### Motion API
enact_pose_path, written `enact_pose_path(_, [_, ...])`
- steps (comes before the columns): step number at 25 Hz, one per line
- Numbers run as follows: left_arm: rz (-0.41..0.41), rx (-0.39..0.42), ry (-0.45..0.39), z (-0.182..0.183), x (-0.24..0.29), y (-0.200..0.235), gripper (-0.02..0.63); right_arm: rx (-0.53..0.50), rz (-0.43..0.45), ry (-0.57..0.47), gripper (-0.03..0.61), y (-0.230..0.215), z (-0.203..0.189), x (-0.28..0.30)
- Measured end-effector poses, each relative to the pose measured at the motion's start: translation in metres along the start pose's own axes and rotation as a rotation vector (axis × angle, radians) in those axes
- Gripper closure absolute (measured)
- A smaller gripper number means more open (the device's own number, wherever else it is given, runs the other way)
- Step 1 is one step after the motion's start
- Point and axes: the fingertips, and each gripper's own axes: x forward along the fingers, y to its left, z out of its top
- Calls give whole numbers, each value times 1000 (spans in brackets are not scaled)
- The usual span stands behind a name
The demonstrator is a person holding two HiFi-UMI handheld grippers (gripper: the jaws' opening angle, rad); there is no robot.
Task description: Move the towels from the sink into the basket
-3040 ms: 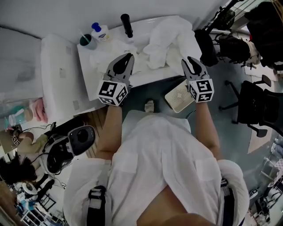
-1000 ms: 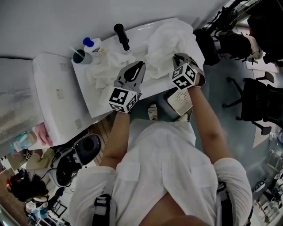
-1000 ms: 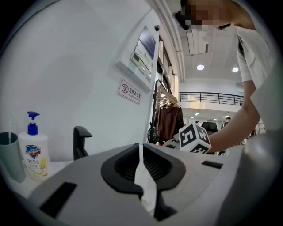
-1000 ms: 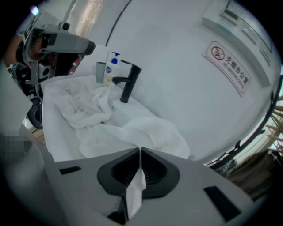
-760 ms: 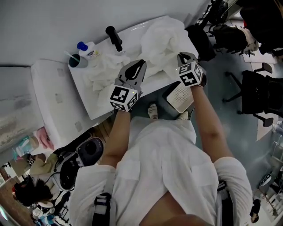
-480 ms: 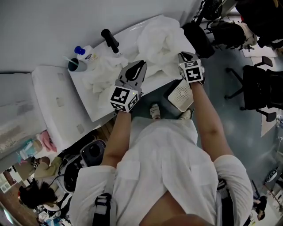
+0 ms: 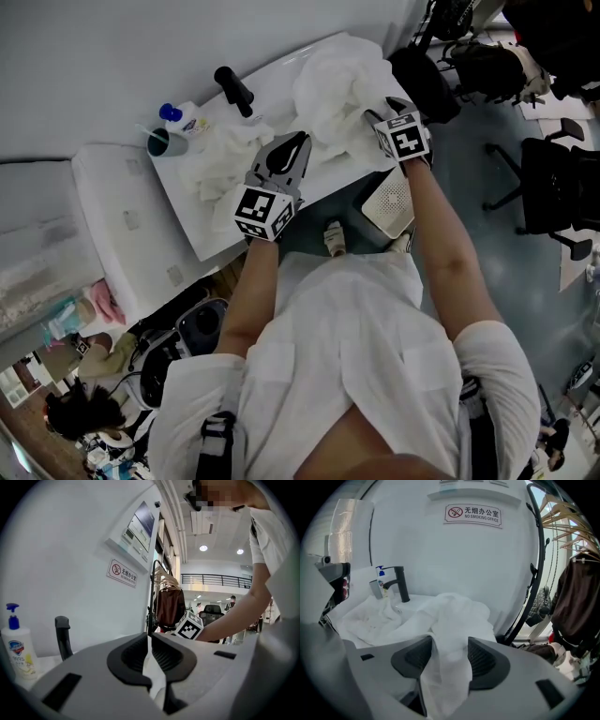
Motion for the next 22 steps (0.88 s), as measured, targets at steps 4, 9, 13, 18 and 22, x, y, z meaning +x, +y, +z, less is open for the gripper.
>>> enact_pose_path(4, [10, 0, 7, 0, 2, 6, 581, -18, 7, 41, 329, 2, -7, 13])
enact_pose_path(9, [36, -6, 13, -2, 2, 14, 581, -59, -1, 33, 468, 6, -4, 13])
enact_pose_path(13, [65, -11, 10, -1, -3, 24, 581, -1, 16, 12, 503, 7, -3, 9])
enact_pose_path(18, [106, -12, -6, 6, -11, 36, 581, 91, 53, -88, 511, 9, 12, -11])
enact_pose_path(22, [136, -4, -22, 14, -20, 43, 581, 158, 77, -196, 514, 12, 28, -35])
